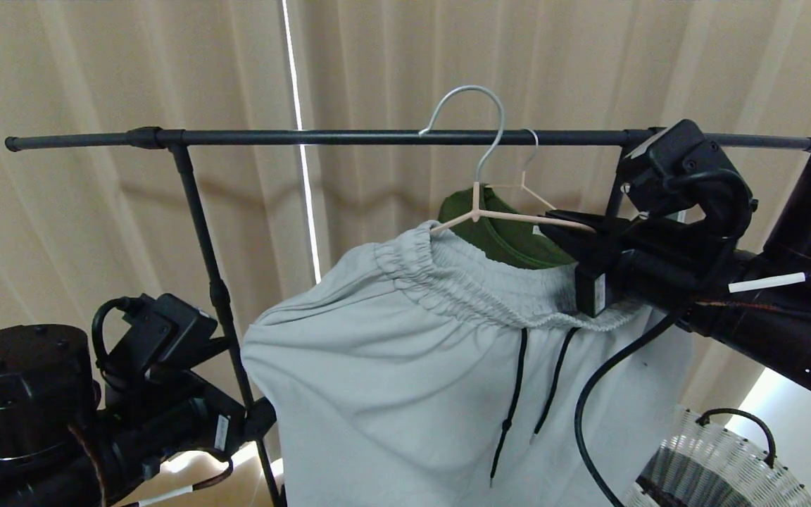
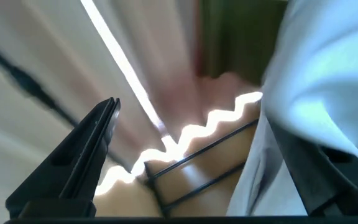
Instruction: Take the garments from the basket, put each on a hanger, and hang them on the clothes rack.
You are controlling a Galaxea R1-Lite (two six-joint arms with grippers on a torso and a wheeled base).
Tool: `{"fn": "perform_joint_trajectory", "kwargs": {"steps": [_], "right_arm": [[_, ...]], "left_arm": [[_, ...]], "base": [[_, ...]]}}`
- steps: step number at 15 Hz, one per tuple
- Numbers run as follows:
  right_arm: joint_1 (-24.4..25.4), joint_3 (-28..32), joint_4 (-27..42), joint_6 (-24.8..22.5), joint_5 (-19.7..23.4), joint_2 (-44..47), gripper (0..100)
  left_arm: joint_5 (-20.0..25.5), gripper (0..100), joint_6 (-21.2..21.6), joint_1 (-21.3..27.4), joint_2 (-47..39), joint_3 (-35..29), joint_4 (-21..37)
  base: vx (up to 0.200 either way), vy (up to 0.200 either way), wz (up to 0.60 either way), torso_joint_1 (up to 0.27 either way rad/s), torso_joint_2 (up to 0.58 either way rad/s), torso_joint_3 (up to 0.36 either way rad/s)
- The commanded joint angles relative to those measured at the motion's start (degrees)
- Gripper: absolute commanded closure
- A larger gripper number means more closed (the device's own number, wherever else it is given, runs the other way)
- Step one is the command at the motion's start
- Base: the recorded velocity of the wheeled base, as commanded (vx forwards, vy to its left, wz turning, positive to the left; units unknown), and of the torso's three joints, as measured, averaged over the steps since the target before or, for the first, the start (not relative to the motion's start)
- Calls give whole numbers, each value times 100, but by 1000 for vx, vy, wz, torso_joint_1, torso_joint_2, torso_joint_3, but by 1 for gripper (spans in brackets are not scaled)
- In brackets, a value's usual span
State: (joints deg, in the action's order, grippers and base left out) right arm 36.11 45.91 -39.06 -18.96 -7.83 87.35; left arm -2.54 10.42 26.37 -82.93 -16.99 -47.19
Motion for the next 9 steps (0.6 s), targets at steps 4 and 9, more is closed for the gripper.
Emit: {"fn": "perform_joint_trajectory", "kwargs": {"steps": [4,9], "right_arm": [[-297,94,-5,32,-26,19,100],[-297,138,-5,32,-61,-25,100]], "left_arm": [[-1,0,-14,-9,629,399,-10],[-1,0,-14,9,638,355,-1]], "base": [[0,0,0,0,0,0],[0,0,0,0,0,0]]}}
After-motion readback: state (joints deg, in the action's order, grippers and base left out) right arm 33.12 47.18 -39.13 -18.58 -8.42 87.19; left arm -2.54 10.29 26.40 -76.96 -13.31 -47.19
